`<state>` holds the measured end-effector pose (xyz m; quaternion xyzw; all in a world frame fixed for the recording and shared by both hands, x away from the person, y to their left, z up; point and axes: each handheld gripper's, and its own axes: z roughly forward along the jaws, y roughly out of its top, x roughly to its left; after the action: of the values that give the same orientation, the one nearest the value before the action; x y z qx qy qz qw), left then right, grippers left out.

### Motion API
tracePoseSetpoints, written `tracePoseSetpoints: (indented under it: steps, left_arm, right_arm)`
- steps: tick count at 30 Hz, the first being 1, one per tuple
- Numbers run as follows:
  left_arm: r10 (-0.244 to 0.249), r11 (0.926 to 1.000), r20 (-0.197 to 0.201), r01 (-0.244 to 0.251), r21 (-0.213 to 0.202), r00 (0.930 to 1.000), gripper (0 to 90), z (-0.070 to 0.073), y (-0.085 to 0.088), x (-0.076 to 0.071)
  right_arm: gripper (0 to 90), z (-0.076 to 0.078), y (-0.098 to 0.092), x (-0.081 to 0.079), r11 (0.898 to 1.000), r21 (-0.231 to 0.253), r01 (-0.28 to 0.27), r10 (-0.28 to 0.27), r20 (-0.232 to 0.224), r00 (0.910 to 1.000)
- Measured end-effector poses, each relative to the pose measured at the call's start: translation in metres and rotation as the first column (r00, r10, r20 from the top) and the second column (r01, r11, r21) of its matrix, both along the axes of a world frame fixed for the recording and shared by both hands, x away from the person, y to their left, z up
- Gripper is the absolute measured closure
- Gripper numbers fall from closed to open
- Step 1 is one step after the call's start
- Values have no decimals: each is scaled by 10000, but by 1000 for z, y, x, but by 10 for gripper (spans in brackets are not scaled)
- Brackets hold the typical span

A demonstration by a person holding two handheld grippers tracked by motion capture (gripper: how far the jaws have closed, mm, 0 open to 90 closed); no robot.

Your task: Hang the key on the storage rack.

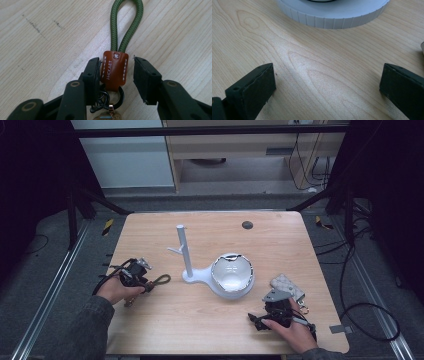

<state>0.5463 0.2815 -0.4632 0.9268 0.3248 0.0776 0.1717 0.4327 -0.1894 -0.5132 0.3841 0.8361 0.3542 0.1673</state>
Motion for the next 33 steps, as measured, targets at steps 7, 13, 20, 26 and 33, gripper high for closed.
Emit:
tracePoseSetpoints:
  steps: [7,13,20,26,33]
  left_arm:
    - [-19,9990,-201,28,444,9998,569,-1,-2,4]
    - [45,9990,-390,-28,442,9992,598,-2,-2,8]
    - [47,9982,-570,-13,596,9984,655,-1,-4,9]
    - [174,9996,150,-177,211,9997,657,14,-1,-2]
    - [372,9989,860,-347,-303,9956,659,29,5,-18]
  right_arm:
    - [3,0,0,0,10000,3,1,-1,-2,10000]
    - [3,0,0,0,10000,-5,4,-4,-4,10000]
    - [4,0,0,-1,10000,-4,5,-5,-13,10000]
    - [3,0,0,-1,10000,6,-8,8,-27,10000]
    - [4,0,0,-1,10000,2,-9,9,-27,10000]
